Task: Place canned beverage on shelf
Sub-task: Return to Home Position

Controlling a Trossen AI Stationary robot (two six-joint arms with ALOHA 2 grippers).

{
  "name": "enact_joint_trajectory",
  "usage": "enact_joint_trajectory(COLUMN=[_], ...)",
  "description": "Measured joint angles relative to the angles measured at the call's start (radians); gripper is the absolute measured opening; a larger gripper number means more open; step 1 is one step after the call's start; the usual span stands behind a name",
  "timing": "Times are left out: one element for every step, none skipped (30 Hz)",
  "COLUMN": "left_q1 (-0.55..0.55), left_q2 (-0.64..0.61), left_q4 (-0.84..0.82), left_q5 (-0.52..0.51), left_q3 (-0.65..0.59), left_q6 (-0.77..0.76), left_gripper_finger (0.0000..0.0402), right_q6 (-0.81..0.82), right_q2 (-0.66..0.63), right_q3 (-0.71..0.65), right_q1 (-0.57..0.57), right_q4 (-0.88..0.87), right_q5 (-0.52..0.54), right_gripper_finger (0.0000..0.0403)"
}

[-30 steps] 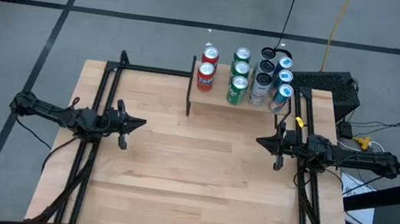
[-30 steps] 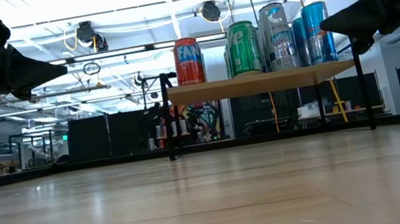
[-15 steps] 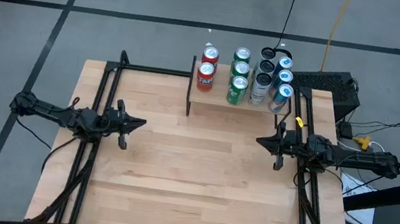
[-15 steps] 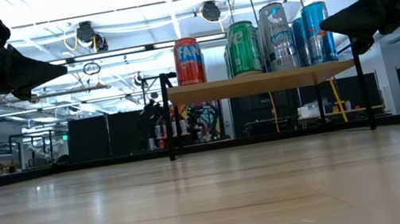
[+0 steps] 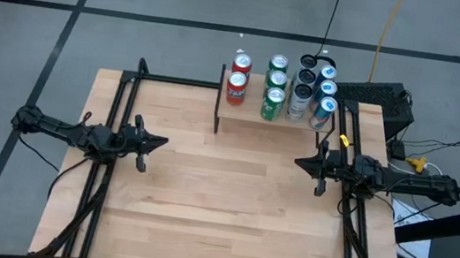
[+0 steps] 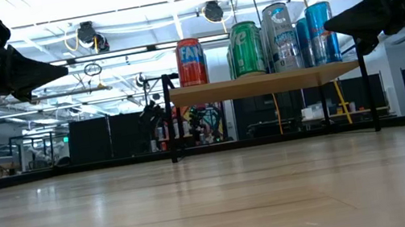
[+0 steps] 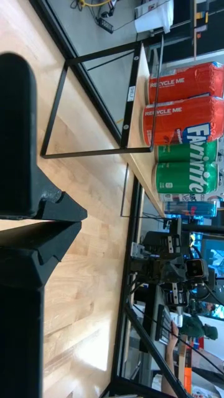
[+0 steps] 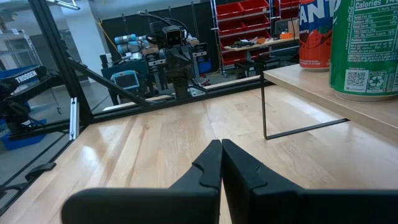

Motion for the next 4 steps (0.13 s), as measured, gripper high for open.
enact_joint_trajectory(left_q1=[0.0, 0.0, 0.0, 0.0], left_q2=[0.0, 0.0, 0.0, 0.0], left_q4=[0.0, 0.0, 0.0, 0.0], left_q5=[0.0, 0.0, 0.0, 0.0], left_q3=[0.0, 0.0, 0.0, 0.0], left_q6=[0.0, 0.0, 0.0, 0.0], left_gripper_finger=[0.0013, 0.0013, 0.0013, 0.0013], right_q6=[0.0, 0.0, 0.0, 0.0], right_q2=[0.0, 0.0, 0.0, 0.0], right_q3=[0.0, 0.0, 0.0, 0.0], right_q1=[0.0, 0.0, 0.0, 0.0], right_q4=[0.0, 0.0, 0.0, 0.0], right_q5=[0.0, 0.0, 0.0, 0.0], right_gripper_finger=[0.0, 0.0, 0.0, 0.0])
